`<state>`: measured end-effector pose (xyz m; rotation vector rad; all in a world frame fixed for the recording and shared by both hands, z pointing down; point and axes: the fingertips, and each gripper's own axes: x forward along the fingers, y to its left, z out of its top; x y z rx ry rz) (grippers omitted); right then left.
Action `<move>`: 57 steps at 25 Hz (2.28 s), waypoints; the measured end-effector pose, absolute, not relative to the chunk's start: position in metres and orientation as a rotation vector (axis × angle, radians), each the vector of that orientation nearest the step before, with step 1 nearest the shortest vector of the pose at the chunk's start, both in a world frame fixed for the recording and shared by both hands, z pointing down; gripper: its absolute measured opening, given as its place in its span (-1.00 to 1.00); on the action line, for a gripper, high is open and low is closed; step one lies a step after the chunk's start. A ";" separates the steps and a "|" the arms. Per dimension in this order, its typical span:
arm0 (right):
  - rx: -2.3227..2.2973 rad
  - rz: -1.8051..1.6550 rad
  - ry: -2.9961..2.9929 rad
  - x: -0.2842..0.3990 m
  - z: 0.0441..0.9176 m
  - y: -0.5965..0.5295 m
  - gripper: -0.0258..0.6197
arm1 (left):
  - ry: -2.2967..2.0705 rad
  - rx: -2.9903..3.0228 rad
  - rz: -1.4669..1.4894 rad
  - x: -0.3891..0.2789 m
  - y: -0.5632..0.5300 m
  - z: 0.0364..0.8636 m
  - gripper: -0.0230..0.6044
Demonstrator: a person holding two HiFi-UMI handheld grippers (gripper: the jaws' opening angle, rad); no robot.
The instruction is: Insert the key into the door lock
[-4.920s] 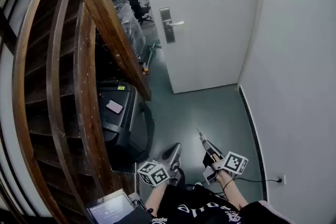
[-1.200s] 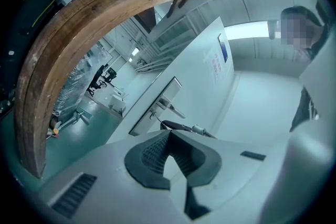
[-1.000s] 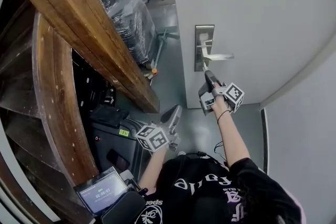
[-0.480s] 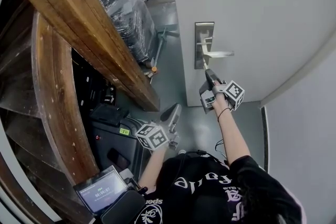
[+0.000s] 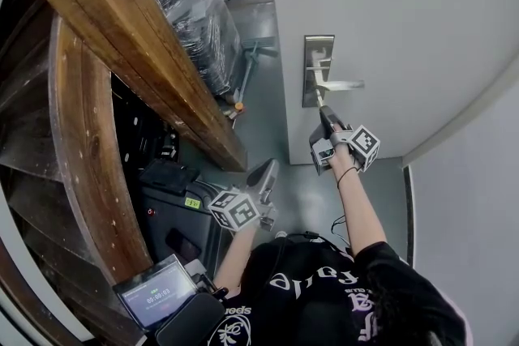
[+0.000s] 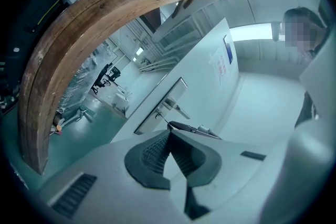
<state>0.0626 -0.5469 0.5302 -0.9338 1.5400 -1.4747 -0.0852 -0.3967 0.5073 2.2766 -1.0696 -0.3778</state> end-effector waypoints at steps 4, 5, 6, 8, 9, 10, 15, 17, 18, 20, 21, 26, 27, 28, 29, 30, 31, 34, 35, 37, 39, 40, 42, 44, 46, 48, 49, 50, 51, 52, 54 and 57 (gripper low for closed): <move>-0.934 -1.485 1.554 0.057 0.530 -0.548 -0.82 | -1.062 2.267 -0.375 -0.084 -0.397 0.510 -0.91; -0.927 -1.485 1.553 0.056 0.529 -0.549 -0.82 | -1.059 2.266 -0.373 -0.083 -0.397 0.511 -0.91; -0.921 -1.486 1.548 0.055 0.529 -0.550 -0.82 | -1.055 2.265 -0.371 -0.082 -0.396 0.511 -0.91; -0.929 -1.499 1.538 0.056 0.529 -0.555 -0.82 | -1.047 2.267 -0.365 -0.079 -0.395 0.513 -0.91; -0.940 -1.503 1.545 0.056 0.530 -0.558 -0.82 | -1.044 2.268 -0.362 -0.079 -0.395 0.514 -0.91; -0.950 -1.502 1.559 0.056 0.531 -0.561 -0.82 | -1.043 2.269 -0.359 -0.079 -0.394 0.515 -0.91; -0.956 -1.499 1.563 0.055 0.533 -0.579 -0.82 | -1.050 2.263 -0.346 -0.083 -0.392 0.517 -0.91; -0.945 -1.487 1.567 0.054 0.533 -0.582 -0.82 | -1.057 2.259 -0.346 -0.086 -0.391 0.519 -0.91; -0.941 -1.482 1.566 0.053 0.534 -0.583 -0.82 | -1.062 2.257 -0.346 -0.087 -0.390 0.519 -0.91; -0.954 -1.479 1.567 0.053 0.535 -0.585 -0.82 | -1.068 2.258 -0.346 -0.088 -0.389 0.519 -0.91; -0.966 -1.479 1.581 0.053 0.536 -0.586 -0.82 | -1.070 2.260 -0.346 -0.088 -0.388 0.519 -0.91; -1.019 -1.453 1.732 0.056 0.536 -0.571 -0.82 | -1.080 2.258 -0.342 -0.084 -0.381 0.519 -0.91; -1.023 -1.451 1.758 0.057 0.536 -0.565 -0.82 | -1.083 2.255 -0.343 -0.083 -0.380 0.519 -0.91; -1.024 -1.450 1.784 0.057 0.535 -0.558 -0.82 | -1.086 2.254 -0.343 -0.082 -0.378 0.518 -0.91; -1.023 -1.446 1.811 0.058 0.533 -0.549 -0.82 | -1.090 2.255 -0.342 -0.080 -0.376 0.517 -0.91; -1.021 -1.439 1.842 0.059 0.531 -0.539 -0.82 | -1.094 2.256 -0.338 -0.077 -0.374 0.516 -0.91; -1.014 -1.428 1.877 0.060 0.529 -0.526 -0.82 | -1.096 2.258 -0.333 -0.073 -0.370 0.516 -0.91; -0.979 -1.392 2.005 0.061 0.522 -0.485 -0.82 | -1.103 2.255 -0.324 -0.060 -0.357 0.516 -0.91; -0.970 -1.386 2.044 0.062 0.522 -0.472 -0.82 | -1.106 2.251 -0.322 -0.056 -0.352 0.516 -0.91; -0.953 -1.384 2.108 0.063 0.521 -0.448 -0.82 | -1.110 2.245 -0.314 -0.045 -0.341 0.518 -0.91; -0.942 -1.394 2.142 0.065 0.520 -0.427 -0.82 | -1.109 2.243 -0.299 -0.035 -0.329 0.520 -0.91; -0.937 -1.397 2.152 0.067 0.520 -0.417 -0.82 | -1.108 2.244 -0.290 -0.031 -0.324 0.520 -0.91; -0.919 -1.406 2.165 0.069 0.520 -0.398 -0.82 | -1.105 2.247 -0.276 -0.020 -0.314 0.522 -0.91; -0.929 -1.406 2.212 0.072 0.525 -0.381 -0.82 | -1.104 2.246 -0.266 -0.009 -0.305 0.524 -0.91; -0.942 -1.412 2.260 0.071 0.532 -0.362 -0.82 | -1.105 2.242 -0.256 -0.003 -0.293 0.526 -0.91; -0.955 -1.404 2.317 0.066 0.536 -0.340 -0.82 | -1.107 2.233 -0.251 -0.002 -0.279 0.528 -0.91; -0.950 -1.384 2.348 0.062 0.536 -0.330 -0.82 | -1.106 2.231 -0.251 -0.001 -0.272 0.529 -0.91; -0.953 -1.355 2.378 0.058 0.535 -0.320 -0.83 | -1.105 2.231 -0.250 -0.001 -0.266 0.530 -0.91; -0.967 -1.322 2.406 0.057 0.534 -0.311 -0.83 | -1.101 2.235 -0.250 -0.001 -0.260 0.530 -0.91; -0.986 -1.290 2.429 0.056 0.534 -0.302 -0.83 | -1.094 2.242 -0.248 0.000 -0.253 0.530 -0.91; -1.003 -1.256 2.449 0.056 0.533 -0.283 -0.83 | -1.072 2.261 -0.241 0.002 -0.239 0.530 -0.91; -0.993 -1.263 2.452 0.052 0.534 -0.249 -0.83 | -1.040 2.294 -0.228 0.002 -0.213 0.530 -0.91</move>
